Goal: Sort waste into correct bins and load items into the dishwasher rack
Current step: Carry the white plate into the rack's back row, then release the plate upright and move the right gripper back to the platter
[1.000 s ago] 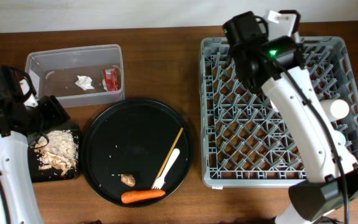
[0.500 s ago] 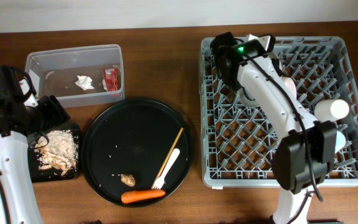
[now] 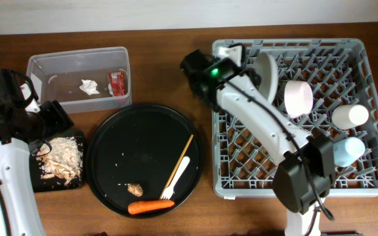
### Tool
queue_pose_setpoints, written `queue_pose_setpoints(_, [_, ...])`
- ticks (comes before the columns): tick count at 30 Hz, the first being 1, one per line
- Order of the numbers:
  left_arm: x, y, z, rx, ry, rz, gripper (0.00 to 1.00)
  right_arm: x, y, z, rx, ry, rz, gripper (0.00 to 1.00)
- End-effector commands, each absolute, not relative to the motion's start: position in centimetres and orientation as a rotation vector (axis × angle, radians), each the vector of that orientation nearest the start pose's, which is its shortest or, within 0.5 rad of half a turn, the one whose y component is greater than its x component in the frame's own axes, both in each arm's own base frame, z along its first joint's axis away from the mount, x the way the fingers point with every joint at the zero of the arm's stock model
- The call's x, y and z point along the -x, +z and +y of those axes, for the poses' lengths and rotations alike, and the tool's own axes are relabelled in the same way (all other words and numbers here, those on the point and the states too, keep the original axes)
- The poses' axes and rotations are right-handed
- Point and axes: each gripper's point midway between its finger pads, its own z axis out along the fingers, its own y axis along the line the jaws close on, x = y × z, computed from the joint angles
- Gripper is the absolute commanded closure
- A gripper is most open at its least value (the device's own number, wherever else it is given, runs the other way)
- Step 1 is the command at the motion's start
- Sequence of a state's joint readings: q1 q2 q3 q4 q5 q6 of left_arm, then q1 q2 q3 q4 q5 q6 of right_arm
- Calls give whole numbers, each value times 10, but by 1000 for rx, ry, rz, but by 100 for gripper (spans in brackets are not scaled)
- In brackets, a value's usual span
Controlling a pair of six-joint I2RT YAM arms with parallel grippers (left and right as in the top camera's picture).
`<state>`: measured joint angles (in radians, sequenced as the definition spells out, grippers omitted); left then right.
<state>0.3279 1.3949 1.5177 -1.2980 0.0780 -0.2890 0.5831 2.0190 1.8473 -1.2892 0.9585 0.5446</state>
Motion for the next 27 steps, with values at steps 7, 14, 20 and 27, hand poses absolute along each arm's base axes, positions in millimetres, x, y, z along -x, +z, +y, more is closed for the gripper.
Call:
queue_pose_setpoints(7, [-291, 241, 84, 824, -112, 2607, 32, -395, 238, 99, -110, -781, 2390, 45])
queue_pose_setpoints(14, [-291, 240, 84, 825, -113, 2609, 32, -390, 256, -17, -406, -662, 2516, 65])
queue_pose_setpoints(20, [-291, 240, 84, 825, -113, 2609, 32, -398, 207, -39, -374, -97, 2793, 71])
queue_pose_setpoints(27, [-291, 240, 84, 825, -113, 2609, 32, -411, 182, -12, -196, 252, 2858, 70])
